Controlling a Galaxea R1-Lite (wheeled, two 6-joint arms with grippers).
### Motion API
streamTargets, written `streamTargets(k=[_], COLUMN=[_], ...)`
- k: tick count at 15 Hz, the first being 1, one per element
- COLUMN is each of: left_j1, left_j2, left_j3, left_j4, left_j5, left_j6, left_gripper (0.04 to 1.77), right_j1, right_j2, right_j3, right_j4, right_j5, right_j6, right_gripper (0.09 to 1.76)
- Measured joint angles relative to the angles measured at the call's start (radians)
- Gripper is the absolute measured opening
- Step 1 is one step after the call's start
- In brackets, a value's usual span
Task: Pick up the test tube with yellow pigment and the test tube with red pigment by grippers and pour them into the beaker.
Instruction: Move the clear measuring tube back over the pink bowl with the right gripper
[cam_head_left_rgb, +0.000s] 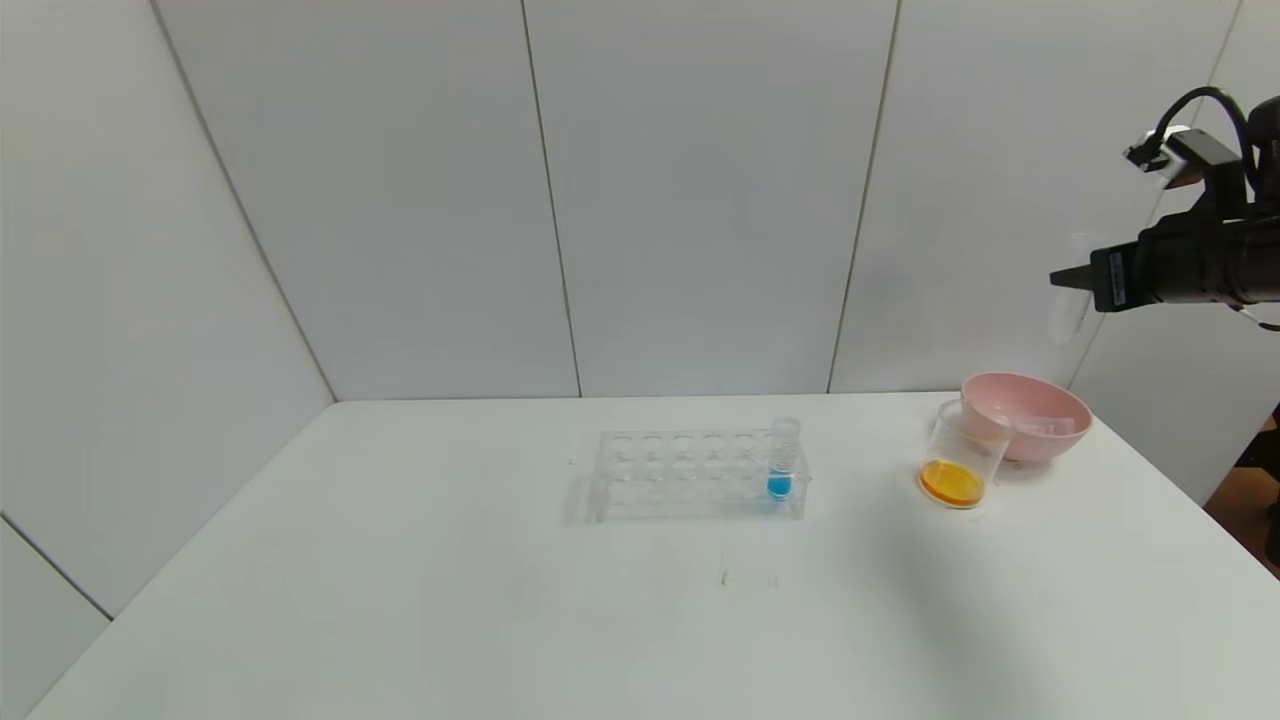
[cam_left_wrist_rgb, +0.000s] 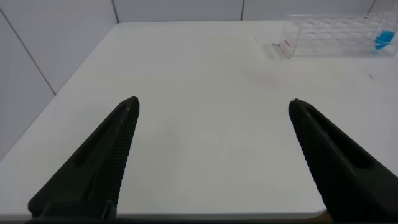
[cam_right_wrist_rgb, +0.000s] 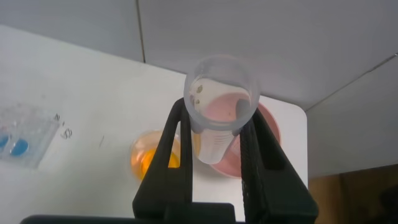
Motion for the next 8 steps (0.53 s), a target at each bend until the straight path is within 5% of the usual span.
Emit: streamTargets(k=[8], left_j1=[0.0], left_j2=[0.0], left_j3=[0.0], left_j4=[0.0], left_j5=[0.0], left_j6=[0.0], left_gripper=[1.72], right_j1=[-0.057], right_j2=[0.071], right_j3=[0.177], right_j4=[-0.4], right_j5=[-0.09], right_j6=[0.163], right_gripper=[0.5])
